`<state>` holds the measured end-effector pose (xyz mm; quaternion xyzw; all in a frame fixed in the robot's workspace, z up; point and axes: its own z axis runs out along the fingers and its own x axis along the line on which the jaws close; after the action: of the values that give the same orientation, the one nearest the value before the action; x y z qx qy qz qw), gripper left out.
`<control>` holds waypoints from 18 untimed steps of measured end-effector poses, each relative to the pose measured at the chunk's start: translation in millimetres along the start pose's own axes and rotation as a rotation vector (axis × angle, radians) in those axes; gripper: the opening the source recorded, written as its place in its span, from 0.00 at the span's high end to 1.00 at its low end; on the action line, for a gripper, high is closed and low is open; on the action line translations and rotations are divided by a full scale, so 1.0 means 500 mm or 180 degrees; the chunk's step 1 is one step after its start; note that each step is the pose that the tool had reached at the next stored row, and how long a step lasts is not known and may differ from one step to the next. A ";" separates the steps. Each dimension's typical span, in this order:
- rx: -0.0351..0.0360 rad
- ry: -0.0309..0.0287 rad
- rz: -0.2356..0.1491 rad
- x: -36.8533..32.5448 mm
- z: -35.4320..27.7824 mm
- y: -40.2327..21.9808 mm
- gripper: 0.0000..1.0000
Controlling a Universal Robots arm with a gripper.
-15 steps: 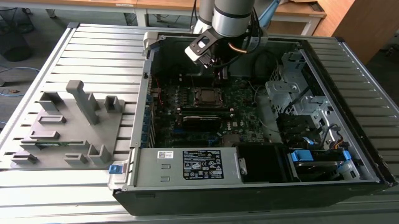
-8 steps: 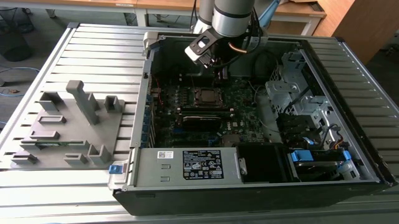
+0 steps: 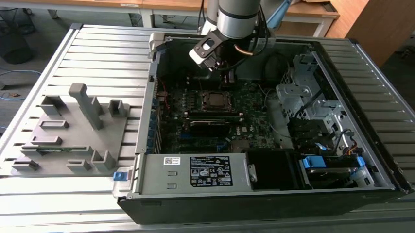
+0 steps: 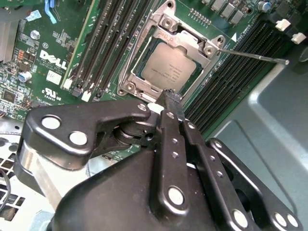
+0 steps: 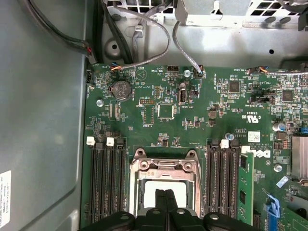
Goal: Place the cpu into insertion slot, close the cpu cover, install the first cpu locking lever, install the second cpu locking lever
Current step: 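Close the cpu cover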
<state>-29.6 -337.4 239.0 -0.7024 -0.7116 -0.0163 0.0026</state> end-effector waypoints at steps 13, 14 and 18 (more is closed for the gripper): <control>-0.0014 0.0000 -0.0001 0.000 0.018 -0.028 0.89; -0.0014 -0.0001 -0.0001 0.000 0.019 -0.029 0.89; -0.0014 -0.0001 -0.0001 0.000 0.019 -0.029 0.89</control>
<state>-43.9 -337.4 229.3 -0.7023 -0.7116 -0.0178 0.0010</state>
